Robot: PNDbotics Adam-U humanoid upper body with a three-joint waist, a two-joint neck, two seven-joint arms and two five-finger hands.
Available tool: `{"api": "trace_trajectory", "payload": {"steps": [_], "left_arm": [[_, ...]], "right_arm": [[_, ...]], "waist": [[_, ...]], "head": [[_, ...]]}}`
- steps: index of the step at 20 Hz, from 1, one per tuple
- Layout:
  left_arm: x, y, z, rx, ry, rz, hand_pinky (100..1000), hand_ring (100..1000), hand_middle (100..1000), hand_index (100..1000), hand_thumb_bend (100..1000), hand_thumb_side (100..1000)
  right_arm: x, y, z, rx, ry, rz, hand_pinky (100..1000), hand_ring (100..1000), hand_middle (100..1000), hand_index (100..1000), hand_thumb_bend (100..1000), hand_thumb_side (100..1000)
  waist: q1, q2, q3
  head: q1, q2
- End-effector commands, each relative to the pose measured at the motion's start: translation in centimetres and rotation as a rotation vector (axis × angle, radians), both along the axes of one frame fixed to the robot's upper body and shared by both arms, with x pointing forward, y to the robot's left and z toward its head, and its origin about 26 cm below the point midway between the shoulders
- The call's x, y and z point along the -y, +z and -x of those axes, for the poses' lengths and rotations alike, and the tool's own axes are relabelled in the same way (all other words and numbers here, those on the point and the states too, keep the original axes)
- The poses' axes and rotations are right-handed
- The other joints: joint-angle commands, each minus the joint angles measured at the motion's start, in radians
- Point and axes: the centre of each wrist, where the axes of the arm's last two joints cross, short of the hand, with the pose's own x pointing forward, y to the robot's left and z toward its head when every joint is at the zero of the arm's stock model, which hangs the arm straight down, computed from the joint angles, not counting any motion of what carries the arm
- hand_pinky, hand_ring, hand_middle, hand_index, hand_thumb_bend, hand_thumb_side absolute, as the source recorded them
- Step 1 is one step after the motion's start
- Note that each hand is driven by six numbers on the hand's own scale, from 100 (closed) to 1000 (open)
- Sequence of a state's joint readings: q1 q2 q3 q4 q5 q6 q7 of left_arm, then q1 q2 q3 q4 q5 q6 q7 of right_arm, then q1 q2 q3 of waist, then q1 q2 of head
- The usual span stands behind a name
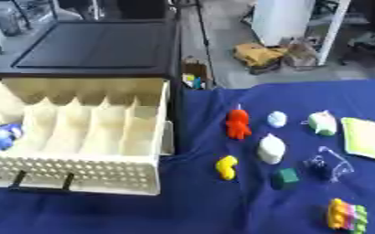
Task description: Pick up objects from table and place into drawer.
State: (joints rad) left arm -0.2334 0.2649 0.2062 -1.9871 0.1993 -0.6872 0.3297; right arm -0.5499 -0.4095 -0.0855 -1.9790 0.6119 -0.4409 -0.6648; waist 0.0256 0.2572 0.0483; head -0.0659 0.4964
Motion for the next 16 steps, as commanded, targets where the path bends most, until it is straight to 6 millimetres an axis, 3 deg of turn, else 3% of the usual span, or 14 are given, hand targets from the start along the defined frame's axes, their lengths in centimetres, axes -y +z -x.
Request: {"api": "trace_trajectory", "payload": {"steps": [1, 4, 11, 16], "left_arm": [[-0.3, 0.6, 0.2, 0.015, 0.011, -0.033, 479, 641, 607, 813, 296, 980], [-0.4, 0.5, 0.3, 0.009, 0.017, -0.036, 480, 641, 607, 813, 296, 981], [-0.6, 0.1, 0.5, -0.011, 0.028, -0.040, 480, 642, 607, 813, 296, 983], [-0.8, -0.3, 0.7, -0.025, 0.035, -0.041, 481, 642, 608, 813, 296, 986]], "right_arm": [[0.5, 1.7, 0.7, -0.016, -0.038, 0.062, 626, 713, 686, 794, 228, 939], [1.0, 2.6, 1.0, -0.108, -0.113, 0.136, 676, 760, 734, 825, 332, 990], [1.4, 4.5, 1.5, -0.406, -0.245, 0.344, 728, 804, 778, 866, 495, 979], [1.1, 5.5, 1.8, -0.610, -0.309, 0.533, 741, 823, 800, 890, 542, 957]], "waist": [[-0.002, -0.014, -0.002], [-0.003, -0.018, -0.005], [0.001, -0.035, -0.022], [0.007, -0.056, -0.026]], "head": [[0.006, 0.024], [0.011, 0.059], [0.041, 0.139], [0.064, 0.220]]}}
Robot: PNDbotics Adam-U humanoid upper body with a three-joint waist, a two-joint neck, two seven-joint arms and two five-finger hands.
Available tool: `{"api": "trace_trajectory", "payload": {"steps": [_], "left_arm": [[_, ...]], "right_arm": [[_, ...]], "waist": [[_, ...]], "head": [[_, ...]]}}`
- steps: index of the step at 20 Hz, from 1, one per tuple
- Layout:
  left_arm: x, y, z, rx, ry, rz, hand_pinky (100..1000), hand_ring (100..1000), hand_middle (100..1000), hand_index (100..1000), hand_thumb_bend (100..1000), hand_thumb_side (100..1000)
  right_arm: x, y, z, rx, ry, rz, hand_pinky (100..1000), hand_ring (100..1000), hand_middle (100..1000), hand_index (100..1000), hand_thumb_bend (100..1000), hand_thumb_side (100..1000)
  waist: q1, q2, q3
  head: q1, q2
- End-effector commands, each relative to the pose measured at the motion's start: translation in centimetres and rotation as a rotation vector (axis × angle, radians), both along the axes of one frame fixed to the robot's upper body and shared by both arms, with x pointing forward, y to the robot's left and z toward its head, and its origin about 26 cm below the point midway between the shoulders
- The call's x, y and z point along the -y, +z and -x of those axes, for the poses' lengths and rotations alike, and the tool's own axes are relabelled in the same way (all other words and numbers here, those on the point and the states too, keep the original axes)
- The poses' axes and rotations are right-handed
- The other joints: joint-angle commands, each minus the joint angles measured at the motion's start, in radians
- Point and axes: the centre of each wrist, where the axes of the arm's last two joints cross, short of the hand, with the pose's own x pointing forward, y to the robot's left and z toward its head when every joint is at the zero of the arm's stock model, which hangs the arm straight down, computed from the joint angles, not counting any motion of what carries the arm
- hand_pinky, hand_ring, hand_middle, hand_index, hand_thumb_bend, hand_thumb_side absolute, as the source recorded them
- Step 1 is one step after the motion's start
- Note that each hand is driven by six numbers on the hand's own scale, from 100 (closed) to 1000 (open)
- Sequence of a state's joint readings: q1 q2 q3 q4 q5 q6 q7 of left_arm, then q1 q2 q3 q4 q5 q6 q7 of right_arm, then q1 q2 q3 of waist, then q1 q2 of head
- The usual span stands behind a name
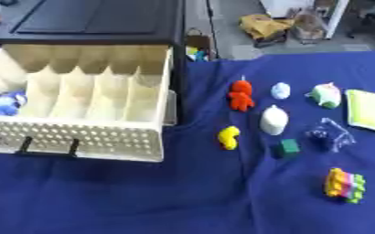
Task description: Pick up objects from table and place into drawer.
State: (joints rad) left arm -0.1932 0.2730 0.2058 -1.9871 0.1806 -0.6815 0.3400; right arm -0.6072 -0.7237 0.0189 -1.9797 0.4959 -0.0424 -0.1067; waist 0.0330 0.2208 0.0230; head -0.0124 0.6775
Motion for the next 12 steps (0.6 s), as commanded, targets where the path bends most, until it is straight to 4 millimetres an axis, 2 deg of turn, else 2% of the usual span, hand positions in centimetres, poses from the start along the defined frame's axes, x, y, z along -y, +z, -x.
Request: {"api": "trace_trajectory", "payload": {"steps": [1, 5, 12], "left_arm": [[-0.4, 0.7, 0.2, 0.015, 0.006, -0.030, 482, 642, 608, 813, 296, 986], [-0.5, 0.6, 0.3, 0.009, 0.008, -0.031, 482, 642, 608, 813, 296, 987], [-0.5, 0.4, 0.4, 0.001, 0.007, -0.035, 481, 642, 608, 811, 296, 987]], "right_arm": [[-0.1, 1.7, 0.8, -0.081, -0.031, 0.124, 745, 827, 805, 892, 552, 947], [-0.1, 2.5, 0.7, -0.170, -0.069, 0.241, 751, 834, 818, 906, 558, 933], [-0.3, 3.4, 0.2, -0.288, -0.127, 0.440, 766, 849, 841, 936, 580, 906]], "waist": [[0.001, -0.024, -0.002], [0.002, -0.036, -0.008], [0.000, -0.041, -0.013]], "head": [[0.015, 0.056], [0.025, 0.088], [0.012, 0.088]]}}
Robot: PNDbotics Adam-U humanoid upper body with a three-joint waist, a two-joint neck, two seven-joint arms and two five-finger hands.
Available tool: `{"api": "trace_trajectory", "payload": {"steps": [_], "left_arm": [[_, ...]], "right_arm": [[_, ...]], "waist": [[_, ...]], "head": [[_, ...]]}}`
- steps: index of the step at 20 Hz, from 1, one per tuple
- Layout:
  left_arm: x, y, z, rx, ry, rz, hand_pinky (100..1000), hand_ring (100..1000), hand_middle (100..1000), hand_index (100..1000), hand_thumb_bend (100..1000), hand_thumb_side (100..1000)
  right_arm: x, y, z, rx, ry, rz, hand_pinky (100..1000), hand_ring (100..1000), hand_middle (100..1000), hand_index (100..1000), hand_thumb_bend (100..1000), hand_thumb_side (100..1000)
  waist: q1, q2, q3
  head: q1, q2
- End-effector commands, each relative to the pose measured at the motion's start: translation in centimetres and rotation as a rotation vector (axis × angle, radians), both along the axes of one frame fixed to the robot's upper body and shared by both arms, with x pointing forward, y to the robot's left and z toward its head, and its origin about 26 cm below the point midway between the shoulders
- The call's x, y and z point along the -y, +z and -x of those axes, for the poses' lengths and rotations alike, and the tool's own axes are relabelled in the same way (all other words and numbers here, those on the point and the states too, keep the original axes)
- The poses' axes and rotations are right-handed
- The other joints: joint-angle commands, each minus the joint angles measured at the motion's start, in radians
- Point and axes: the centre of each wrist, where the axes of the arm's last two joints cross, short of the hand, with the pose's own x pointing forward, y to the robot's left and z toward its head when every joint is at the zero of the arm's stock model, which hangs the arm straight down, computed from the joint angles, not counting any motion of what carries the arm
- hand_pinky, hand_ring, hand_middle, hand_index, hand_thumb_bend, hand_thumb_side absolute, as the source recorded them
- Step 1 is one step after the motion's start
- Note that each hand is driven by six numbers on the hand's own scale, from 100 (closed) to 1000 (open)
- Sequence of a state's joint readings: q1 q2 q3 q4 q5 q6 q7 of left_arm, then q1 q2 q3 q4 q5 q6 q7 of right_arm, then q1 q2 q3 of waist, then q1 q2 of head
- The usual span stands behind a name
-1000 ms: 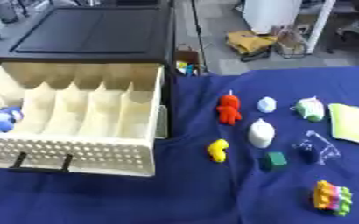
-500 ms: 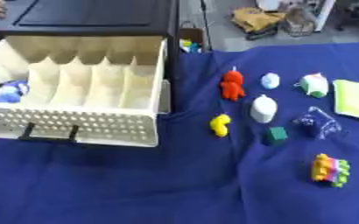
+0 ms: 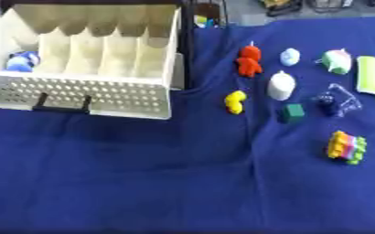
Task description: Pick up objects from table and place into drawer.
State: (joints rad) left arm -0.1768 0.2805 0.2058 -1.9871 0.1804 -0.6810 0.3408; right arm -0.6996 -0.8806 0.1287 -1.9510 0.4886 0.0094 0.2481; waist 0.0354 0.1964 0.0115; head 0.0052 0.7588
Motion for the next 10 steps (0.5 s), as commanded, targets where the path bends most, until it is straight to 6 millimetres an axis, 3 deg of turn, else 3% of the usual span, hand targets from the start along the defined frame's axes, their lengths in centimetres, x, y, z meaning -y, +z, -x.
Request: {"api": "trace_trajectory", "payload": {"steps": [1, 10], "left_arm": [[-0.2, 0.8, 0.2, 0.015, -0.001, -0.029, 481, 642, 608, 811, 295, 987], [-0.2, 0.7, 0.2, 0.006, -0.001, -0.035, 481, 642, 608, 811, 293, 985]], "right_arm": [[0.3, 1.2, 0.0, -0.028, -0.046, 0.103, 770, 856, 847, 942, 588, 901], [-0.1, 1.8, -1.1, -0.168, -0.126, 0.293, 796, 881, 871, 983, 569, 863]], "waist": [[-0.003, -0.016, -0.002], [-0.010, -0.016, -0.011]], "head": [[-0.011, 0.003], [-0.096, -0.044]]}}
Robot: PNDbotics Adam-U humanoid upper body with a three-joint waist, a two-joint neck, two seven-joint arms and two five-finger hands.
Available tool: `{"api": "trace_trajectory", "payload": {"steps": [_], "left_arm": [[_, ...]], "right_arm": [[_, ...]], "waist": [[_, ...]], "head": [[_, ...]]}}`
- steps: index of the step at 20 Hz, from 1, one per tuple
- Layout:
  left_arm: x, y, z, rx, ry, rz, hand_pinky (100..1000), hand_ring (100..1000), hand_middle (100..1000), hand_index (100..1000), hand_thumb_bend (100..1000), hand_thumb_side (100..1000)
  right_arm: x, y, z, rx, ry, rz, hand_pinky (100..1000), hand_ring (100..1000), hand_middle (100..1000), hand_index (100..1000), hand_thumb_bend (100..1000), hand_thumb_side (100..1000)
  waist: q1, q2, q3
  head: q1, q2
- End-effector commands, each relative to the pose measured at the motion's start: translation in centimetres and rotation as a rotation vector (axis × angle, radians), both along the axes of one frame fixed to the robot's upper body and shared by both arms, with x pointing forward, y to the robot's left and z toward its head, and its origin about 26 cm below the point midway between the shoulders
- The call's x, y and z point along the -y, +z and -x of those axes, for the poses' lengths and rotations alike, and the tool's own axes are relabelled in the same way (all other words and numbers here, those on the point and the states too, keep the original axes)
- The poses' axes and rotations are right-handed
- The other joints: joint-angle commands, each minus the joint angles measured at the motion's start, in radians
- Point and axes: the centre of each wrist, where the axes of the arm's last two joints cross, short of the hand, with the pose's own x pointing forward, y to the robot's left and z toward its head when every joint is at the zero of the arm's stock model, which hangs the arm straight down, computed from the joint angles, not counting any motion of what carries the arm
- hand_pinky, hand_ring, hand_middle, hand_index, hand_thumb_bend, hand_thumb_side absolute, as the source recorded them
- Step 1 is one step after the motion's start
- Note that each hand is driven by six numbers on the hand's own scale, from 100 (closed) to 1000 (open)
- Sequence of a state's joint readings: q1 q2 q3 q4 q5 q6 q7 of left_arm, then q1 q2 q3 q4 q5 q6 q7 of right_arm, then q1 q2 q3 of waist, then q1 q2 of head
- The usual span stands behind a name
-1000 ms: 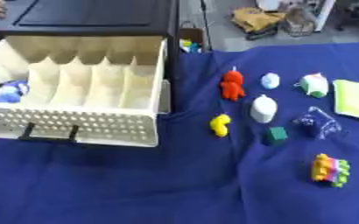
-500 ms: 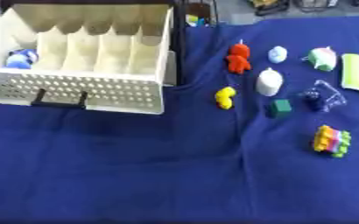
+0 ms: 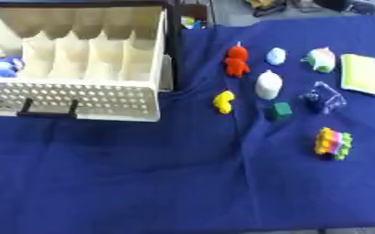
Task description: Pick up objects from table and place into drawer.
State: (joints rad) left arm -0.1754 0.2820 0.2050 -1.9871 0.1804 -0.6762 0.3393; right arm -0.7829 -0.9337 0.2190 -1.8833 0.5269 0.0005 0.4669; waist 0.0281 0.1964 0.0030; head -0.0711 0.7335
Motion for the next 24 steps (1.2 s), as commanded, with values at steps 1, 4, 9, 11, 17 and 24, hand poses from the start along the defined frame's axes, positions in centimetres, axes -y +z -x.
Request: {"api": "trace_trajectory", "payload": {"steps": [1, 4, 9, 11, 17, 24], "left_arm": [[-0.2, 0.7, 0.2, 0.011, -0.001, -0.034, 481, 643, 608, 811, 294, 985], [-0.2, 0.7, 0.2, 0.008, -0.003, -0.036, 481, 643, 608, 811, 294, 986], [-0.2, 0.6, 0.2, 0.003, -0.005, -0.038, 480, 643, 608, 811, 294, 984], [-0.2, 0.6, 0.2, 0.002, -0.006, -0.038, 480, 643, 608, 811, 293, 984], [-0.2, 0.6, 0.2, 0.002, -0.007, -0.039, 480, 644, 608, 811, 294, 983], [-0.1, 0.6, 0.2, 0.004, -0.007, -0.039, 480, 649, 608, 810, 294, 983]], "right_arm": [[0.3, 1.2, -0.1, -0.014, -0.049, 0.087, 799, 883, 875, 986, 560, 859], [-0.7, 1.5, -0.6, -0.044, -0.049, 0.147, 800, 884, 877, 986, 551, 858], [-1.9, 1.4, -2.1, -0.095, -0.075, 0.228, 802, 887, 879, 982, 542, 825], [-2.0, 1.3, -2.7, -0.110, -0.088, 0.245, 804, 889, 880, 982, 543, 814], [-1.6, 0.9, -3.6, -0.150, -0.122, 0.274, 813, 898, 884, 988, 556, 754], [-0.1, 0.3, -3.5, -0.254, -0.204, 0.287, 833, 915, 878, 1000, 648, 573]], "waist": [[-0.004, -0.017, -0.003], [-0.005, -0.020, -0.005], [-0.005, -0.023, -0.002], [-0.005, -0.024, -0.002], [-0.005, -0.023, -0.003], [-0.005, -0.017, -0.005]], "head": [[-0.025, -0.023], [-0.034, -0.032], [-0.044, -0.042], [-0.044, -0.046], [-0.039, -0.057], [-0.026, -0.069]]}}
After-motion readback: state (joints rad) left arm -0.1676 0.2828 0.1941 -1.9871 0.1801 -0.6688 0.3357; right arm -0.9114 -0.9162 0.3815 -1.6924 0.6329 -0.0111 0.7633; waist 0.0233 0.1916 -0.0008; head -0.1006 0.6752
